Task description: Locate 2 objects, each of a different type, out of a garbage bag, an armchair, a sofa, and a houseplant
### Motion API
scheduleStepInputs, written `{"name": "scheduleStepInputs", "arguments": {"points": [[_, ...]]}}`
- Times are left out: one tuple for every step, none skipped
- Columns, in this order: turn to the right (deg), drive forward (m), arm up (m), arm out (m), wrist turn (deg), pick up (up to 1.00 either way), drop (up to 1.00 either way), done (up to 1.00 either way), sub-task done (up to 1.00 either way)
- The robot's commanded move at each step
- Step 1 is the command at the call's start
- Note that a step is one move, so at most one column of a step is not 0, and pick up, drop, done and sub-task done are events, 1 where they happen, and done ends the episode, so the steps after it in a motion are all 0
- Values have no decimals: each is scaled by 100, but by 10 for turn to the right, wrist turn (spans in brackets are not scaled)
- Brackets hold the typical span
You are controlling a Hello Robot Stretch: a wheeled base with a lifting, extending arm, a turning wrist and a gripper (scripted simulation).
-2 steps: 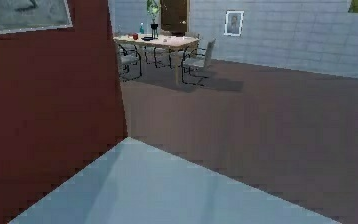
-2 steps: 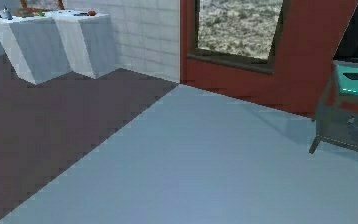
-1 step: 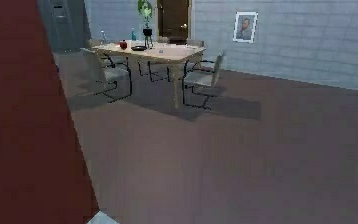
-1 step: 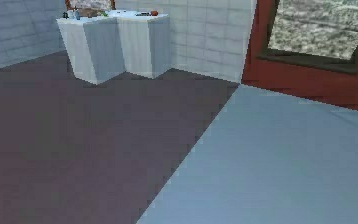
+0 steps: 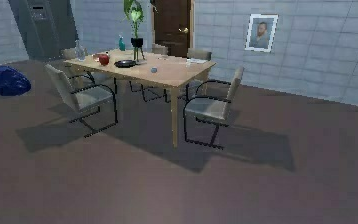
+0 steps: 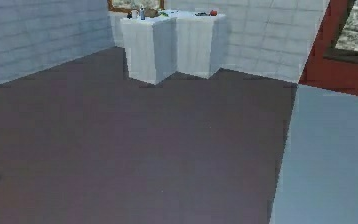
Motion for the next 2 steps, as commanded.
{"name": "scheduleStepInputs", "arguments": {"points": [[-120,0,0,0,0,0,0,0,0],[0,50,0,0,0,0,0,0,0]]}}
